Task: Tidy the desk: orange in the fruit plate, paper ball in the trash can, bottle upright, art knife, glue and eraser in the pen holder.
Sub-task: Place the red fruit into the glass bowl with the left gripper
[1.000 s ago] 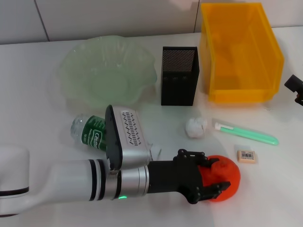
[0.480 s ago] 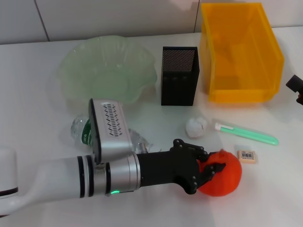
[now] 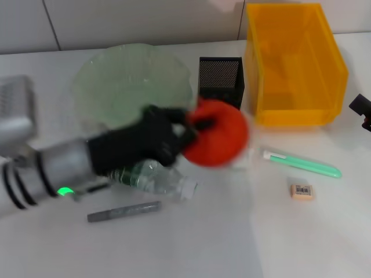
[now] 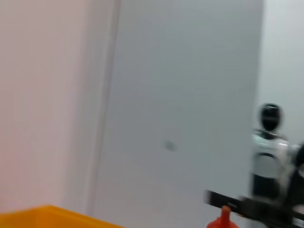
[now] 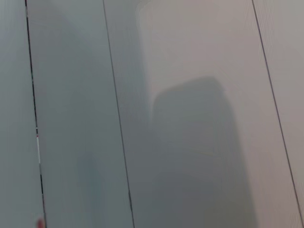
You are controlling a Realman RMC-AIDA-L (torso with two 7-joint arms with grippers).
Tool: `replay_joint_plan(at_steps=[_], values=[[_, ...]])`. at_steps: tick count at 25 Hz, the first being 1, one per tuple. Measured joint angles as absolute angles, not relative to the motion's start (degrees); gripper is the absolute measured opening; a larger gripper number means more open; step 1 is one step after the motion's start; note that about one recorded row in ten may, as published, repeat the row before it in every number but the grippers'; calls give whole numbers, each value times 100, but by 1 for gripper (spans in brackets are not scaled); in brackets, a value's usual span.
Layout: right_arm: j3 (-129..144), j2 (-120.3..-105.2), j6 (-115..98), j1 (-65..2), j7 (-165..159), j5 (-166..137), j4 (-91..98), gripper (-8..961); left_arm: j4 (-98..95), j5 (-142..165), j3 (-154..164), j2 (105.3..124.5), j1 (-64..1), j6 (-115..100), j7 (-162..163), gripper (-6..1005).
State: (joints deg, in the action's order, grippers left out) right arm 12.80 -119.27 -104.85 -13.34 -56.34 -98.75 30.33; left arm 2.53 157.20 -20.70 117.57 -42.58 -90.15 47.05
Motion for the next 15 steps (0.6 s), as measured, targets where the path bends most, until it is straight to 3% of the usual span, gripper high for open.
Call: replay_joint_plan(at_steps=[9, 15], values=[[2438, -11893, -10910, -1313, -5634, -10698, 3320, 801, -551, 15688, -3623, 11499, -4643, -7912, 4710, 59], [2749, -11914, -10940, -1315, -5655, -10922, 3285, 801, -516, 15679, -3705, 11588, -5018, -6607, 4469, 60]])
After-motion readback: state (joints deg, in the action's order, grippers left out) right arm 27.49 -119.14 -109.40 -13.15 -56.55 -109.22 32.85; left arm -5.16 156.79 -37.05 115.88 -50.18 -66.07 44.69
